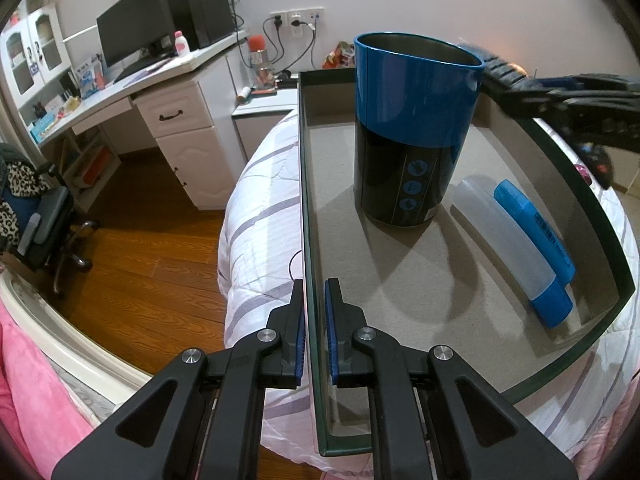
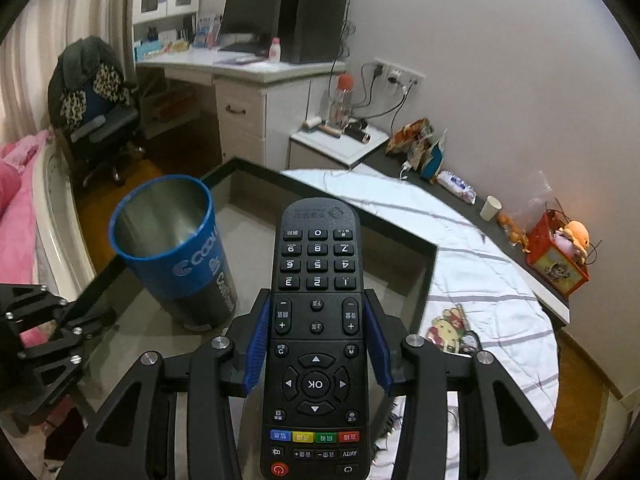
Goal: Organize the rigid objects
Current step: 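Carry the remote into the box and release it beside the highlighter, then grasp the black studded hair clip on the table with the right tool, then carry the hair clip into the box and release it beside the tube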
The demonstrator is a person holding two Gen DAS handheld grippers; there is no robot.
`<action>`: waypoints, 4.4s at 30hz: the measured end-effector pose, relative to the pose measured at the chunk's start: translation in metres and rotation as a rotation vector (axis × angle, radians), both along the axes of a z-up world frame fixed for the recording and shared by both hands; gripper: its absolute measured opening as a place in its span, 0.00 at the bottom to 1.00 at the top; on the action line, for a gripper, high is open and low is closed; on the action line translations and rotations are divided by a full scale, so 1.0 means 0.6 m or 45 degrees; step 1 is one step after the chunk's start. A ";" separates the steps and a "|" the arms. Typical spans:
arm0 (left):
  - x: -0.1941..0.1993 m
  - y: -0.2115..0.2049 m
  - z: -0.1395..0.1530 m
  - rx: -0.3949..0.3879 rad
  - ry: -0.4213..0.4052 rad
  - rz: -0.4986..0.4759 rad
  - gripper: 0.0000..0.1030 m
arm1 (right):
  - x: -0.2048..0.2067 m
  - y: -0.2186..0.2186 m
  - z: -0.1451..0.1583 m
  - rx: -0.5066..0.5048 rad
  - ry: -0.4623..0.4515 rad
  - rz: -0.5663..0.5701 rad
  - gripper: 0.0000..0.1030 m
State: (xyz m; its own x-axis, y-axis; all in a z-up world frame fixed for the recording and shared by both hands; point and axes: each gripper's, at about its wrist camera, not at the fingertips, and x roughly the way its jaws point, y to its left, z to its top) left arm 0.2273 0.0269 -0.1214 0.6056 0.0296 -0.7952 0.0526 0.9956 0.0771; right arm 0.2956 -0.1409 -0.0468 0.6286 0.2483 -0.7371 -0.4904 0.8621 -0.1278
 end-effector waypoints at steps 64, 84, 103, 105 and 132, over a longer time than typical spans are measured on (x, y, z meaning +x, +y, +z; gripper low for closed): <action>0.004 0.007 -0.006 -0.007 0.027 0.001 0.08 | -0.111 -0.239 -0.039 0.092 0.011 -0.331 0.76; -0.029 0.040 -0.008 -0.019 0.049 -0.004 0.10 | -0.088 -0.205 -0.124 0.223 0.188 -0.086 0.76; -0.035 0.037 -0.009 -0.002 0.042 -0.005 0.05 | -0.027 -0.183 -0.137 0.109 0.189 -0.098 0.57; -0.035 0.037 -0.009 -0.003 0.041 -0.007 0.05 | -0.020 -0.180 -0.137 0.111 0.195 -0.079 0.57; -0.022 0.011 0.000 0.011 0.027 -0.019 0.07 | -0.081 -0.241 -0.064 0.127 0.085 -0.216 0.18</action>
